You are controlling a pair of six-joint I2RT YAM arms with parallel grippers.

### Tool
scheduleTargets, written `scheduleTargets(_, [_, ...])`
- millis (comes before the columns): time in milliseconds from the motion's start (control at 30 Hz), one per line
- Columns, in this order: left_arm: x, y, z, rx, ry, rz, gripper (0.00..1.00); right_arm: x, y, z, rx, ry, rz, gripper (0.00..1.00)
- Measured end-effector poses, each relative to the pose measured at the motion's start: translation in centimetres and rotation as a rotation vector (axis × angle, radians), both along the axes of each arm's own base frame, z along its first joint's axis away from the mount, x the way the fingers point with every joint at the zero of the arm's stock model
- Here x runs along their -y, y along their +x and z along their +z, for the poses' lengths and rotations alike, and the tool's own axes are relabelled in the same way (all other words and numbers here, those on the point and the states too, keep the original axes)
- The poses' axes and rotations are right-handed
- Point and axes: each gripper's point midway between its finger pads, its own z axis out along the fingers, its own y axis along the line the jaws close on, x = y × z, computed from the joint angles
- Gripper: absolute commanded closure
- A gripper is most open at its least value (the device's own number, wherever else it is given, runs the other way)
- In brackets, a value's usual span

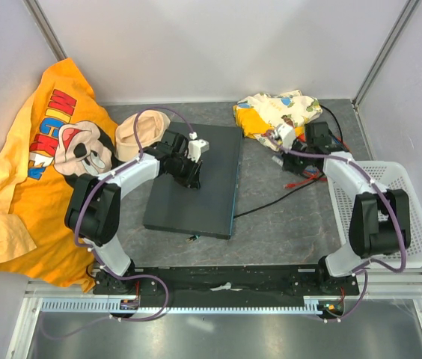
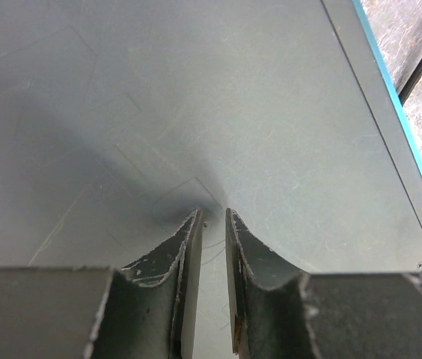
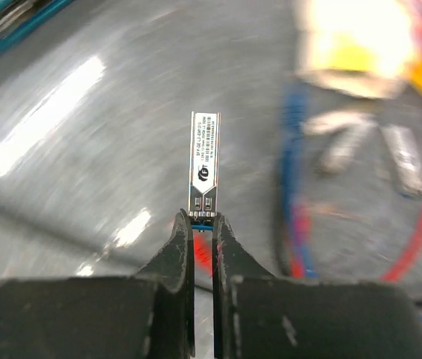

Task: Pull the plug from the switch port
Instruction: Place the plug at the center of the board.

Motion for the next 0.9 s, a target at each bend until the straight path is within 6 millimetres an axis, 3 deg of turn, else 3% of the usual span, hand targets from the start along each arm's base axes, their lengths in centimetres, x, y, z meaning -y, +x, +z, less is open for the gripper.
scheduleTargets(133, [-0.7, -0.3, 0.1, -0.005, 0.03, 0.007, 0.73, 2.5, 5.9, 0.7, 0.012, 0.025, -0.303, 1.0])
scheduleTargets(233, [-1.5, -0.8, 0.1, -0.009, 0.068, 0.005, 0.73, 4.6, 9.5, -1.1, -0.025, 0.018, -0.472, 0.98])
scheduleTargets(333, [-2.4, -1.2, 0.1, -0.013, 0.102, -0.005, 0.73, 6.1, 11.1, -3.7, -0.08, 0.0, -0.57, 0.82])
scheduleTargets(433, [-3.4, -1.2, 0.2, -0.01, 0.142, -0.021, 0.72, 6.7, 10.9, -6.1, -0.152, -0.018, -0.614, 0.49])
scheduleTargets(467, [-3.7, -1.2, 0.2, -0.009, 0.158, -0.025, 0.71, 6.8, 11.1, -5.9, -0.155, -0.021, -0.619, 0.45])
scheduleTargets(500, [-4.1, -1.2, 0.4, -0.011, 0.172, -0.029, 0.71, 6.9, 11.4, -5.7, -0.151, -0.029, -0.624, 0.34])
scheduleTargets(533, [-4.4, -1.0, 0.7, -0.008, 0.186, -0.03, 0.7, 7.0, 11.4, -5.3, -0.154, -0.032, -0.628, 0.02])
scheduleTargets(567, [-4.6, -0.7, 0.9, -0.004, 0.196, -0.032, 0.69, 6.9, 11.4, -5.0, -0.156, -0.027, -0.632, 0.02])
scheduleTargets(700, [-5.0, 0.9, 2.9, 0.036, 0.21, -0.027, 0.58, 5.8, 11.2, -1.8, -0.122, 0.042, -0.583, 0.02])
scheduleTargets(733, [-5.0, 1.3, 3.4, 0.051, 0.208, -0.028, 0.5, 5.2, 11.0, -0.2, -0.1, 0.078, -0.563, 0.02])
scheduleTargets(900, [-4.4, 4.1, 7.1, 0.161, 0.185, -0.028, 0.41, 2.8, 11.7, 10.3, 0.147, 0.226, -0.546, 0.02])
